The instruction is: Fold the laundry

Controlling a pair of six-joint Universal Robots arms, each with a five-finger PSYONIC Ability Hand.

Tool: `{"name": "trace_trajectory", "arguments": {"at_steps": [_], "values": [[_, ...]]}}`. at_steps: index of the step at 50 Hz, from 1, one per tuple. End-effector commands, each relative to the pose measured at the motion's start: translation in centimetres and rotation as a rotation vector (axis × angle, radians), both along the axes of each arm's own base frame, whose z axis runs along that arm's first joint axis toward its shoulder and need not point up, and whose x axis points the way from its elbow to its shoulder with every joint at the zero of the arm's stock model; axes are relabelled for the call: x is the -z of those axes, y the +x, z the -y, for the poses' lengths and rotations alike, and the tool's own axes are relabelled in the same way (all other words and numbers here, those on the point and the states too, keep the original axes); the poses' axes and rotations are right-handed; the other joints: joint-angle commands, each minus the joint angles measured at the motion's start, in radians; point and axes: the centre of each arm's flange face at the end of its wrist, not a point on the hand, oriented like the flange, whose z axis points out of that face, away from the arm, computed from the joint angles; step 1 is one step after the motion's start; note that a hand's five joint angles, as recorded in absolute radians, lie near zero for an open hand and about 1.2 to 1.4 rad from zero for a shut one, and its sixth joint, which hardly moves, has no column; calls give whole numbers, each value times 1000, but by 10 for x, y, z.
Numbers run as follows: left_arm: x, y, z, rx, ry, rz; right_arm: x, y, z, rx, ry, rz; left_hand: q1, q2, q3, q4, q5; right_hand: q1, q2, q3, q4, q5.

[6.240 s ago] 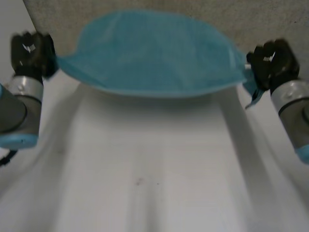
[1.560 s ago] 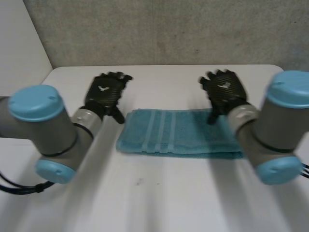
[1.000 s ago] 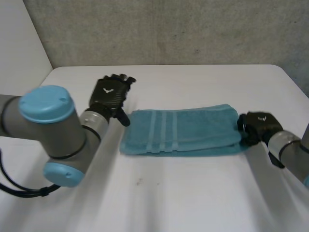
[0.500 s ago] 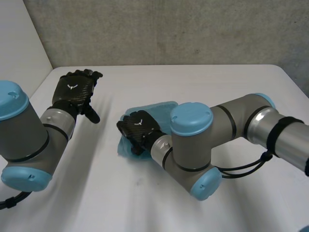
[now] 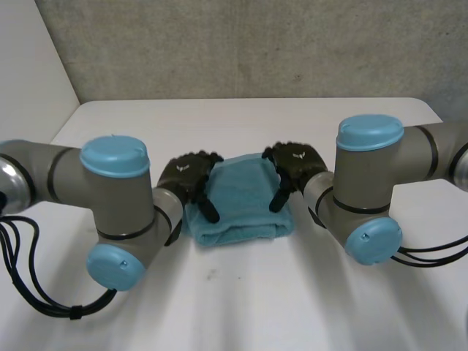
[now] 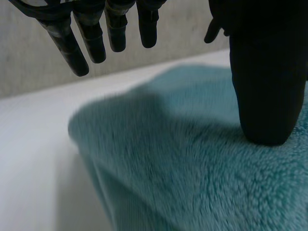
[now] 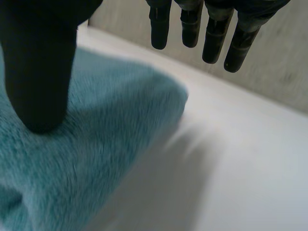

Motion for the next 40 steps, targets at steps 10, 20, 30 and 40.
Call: {"name": "trace_trajectory", "arguments": {"at_steps": [10, 20, 30, 40], "values": [[-25, 19, -5, -66, -48, 77, -4, -18, 21, 32, 77, -30, -36, -34, -43, -32, -49, -40, -51, -44, -61, -66], [-150, 45, -14, -122, -300, -79, -120, -58, 16, 146, -121, 143, -29, -28, -37, -25, -42, -40, -51, -44, -61, -66], [-193, 88, -29, -203, -242, -32, -187, -118, -13, 308, -270, 182, -36, -34, -43, -32, -49, -40, -51, -44, -61, -66], [-204, 92, -37, -174, -257, -50, -191, -133, -15, 344, -289, 155, -36, -34, -43, -32, -49, -40, -51, -44, -61, -66]]}}
